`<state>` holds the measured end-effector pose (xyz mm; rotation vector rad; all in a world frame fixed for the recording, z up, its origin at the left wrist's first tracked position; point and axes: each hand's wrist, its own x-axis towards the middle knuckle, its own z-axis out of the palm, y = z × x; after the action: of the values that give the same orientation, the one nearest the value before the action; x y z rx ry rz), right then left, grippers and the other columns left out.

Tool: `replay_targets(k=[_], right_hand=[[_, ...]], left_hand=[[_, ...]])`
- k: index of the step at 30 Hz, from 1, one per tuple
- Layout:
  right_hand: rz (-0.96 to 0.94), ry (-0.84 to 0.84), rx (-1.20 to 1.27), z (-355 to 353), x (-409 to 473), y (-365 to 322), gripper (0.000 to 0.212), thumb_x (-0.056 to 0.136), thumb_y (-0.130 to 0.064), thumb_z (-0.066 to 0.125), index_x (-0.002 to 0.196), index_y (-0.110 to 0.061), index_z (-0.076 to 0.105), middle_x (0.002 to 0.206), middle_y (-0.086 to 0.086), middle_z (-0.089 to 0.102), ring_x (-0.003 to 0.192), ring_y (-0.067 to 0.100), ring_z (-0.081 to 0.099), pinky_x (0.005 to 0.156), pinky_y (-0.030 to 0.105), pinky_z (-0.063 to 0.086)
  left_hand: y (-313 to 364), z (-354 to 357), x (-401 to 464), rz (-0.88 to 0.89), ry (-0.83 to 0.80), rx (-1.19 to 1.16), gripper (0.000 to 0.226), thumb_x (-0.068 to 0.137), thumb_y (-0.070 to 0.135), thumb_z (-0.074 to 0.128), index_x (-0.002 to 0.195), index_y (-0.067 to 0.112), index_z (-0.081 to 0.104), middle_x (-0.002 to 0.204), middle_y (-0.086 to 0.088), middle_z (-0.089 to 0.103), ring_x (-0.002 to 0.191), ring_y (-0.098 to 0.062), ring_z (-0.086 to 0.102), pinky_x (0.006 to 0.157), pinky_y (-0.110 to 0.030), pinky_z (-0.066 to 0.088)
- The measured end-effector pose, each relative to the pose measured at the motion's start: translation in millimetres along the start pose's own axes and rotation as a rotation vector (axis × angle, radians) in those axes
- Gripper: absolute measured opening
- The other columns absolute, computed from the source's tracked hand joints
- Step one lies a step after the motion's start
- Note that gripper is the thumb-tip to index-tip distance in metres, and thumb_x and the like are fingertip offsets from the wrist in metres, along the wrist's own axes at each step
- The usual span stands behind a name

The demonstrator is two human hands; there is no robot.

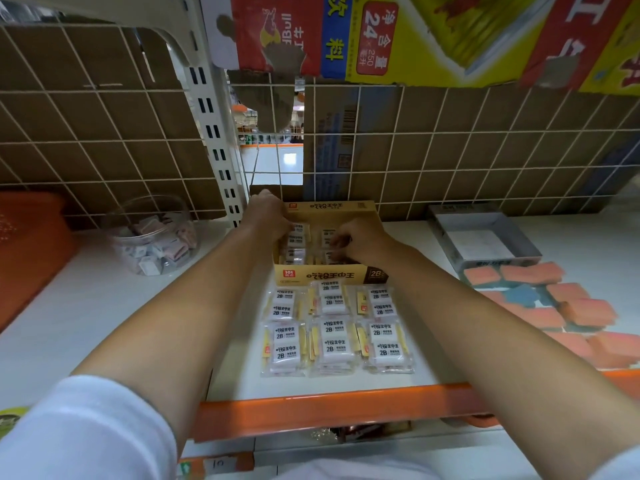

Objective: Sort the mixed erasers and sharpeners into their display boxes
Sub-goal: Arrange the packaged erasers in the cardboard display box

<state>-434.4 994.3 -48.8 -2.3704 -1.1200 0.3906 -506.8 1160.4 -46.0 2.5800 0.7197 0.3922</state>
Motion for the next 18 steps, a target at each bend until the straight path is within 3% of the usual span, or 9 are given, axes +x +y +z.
replay_targets(k=[3,6,9,11,14,16,18], right_hand=[[-0.03,0.043,-0.046,2,1,1,0.025,0.079,-0.007,0.07,0.104,-0.007,0.066,0.106,0.008,0.064,0.095,0.016,0.057,0.081,0.024,0.044],[-0.041,0.032,-0.099,3,0,0,0.023,0.079,-0.012,0.07,0.101,-0.008,0.068,0.109,0.006,0.065,0.101,0.017,0.057,0.089,0.027,0.045],[-0.088,0.107,-0.093,-1,-10,-4,0.021,0.083,-0.007,0.064,0.104,-0.007,0.067,0.11,0.004,0.063,0.1,0.014,0.055,0.078,0.009,0.038],[-0.136,0.174,-0.066,-6,-27,-10,0.018,0.086,-0.006,0.059,0.102,-0.006,0.067,0.103,0.002,0.062,0.095,0.011,0.053,0.067,0.005,0.033],[-0.188,0.226,0.026,-9,-59,-15,0.014,0.088,-0.01,0.057,0.097,-0.01,0.068,0.098,0.002,0.062,0.094,0.012,0.052,0.078,0.019,0.038],[-0.205,0.232,0.041,-9,-83,-15,0.013,0.088,-0.014,0.059,0.097,-0.012,0.068,0.093,-0.006,0.061,0.092,0.008,0.049,0.077,0.015,0.036],[-0.183,0.216,0.077,-7,-105,-14,0.013,0.085,-0.014,0.062,0.095,-0.014,0.07,0.086,-0.016,0.057,0.087,0.003,0.046,0.076,0.007,0.032]], left_hand=[[-4,3,-3,0.014,-0.028,0.068,0.008,0.085,0.013,0.06,0.093,0.011,0.061,0.102,-0.007,0.049,0.098,-0.024,0.05,0.089,-0.039,0.047],[-4,0,-4,-0.001,-0.041,0.115,0.011,0.084,0.011,0.059,0.094,0.013,0.064,0.106,-0.012,0.056,0.1,-0.028,0.053,0.089,-0.04,0.046],[1,-3,-10,0.029,0.005,0.128,0.018,0.085,0.013,0.061,0.102,0.009,0.064,0.108,-0.011,0.052,0.103,-0.028,0.05,0.091,-0.04,0.046],[3,-10,-22,0.088,0.063,0.068,0.02,0.087,0.016,0.06,0.106,0.01,0.064,0.106,-0.007,0.05,0.1,-0.023,0.05,0.086,-0.031,0.045],[3,-25,-58,0.201,0.132,-0.056,0.021,0.088,0.018,0.058,0.106,0.012,0.066,0.101,-0.005,0.053,0.091,-0.012,0.046,0.069,-0.017,0.033],[-1,-33,-89,0.254,0.149,-0.145,0.017,0.085,0.018,0.062,0.099,0.011,0.069,0.095,-0.006,0.061,0.085,-0.014,0.051,0.064,-0.013,0.031],[-8,-35,-119,0.223,0.089,-0.205,0.016,0.083,0.016,0.066,0.098,0.014,0.069,0.095,-0.003,0.063,0.087,-0.015,0.055,0.068,-0.01,0.033]])
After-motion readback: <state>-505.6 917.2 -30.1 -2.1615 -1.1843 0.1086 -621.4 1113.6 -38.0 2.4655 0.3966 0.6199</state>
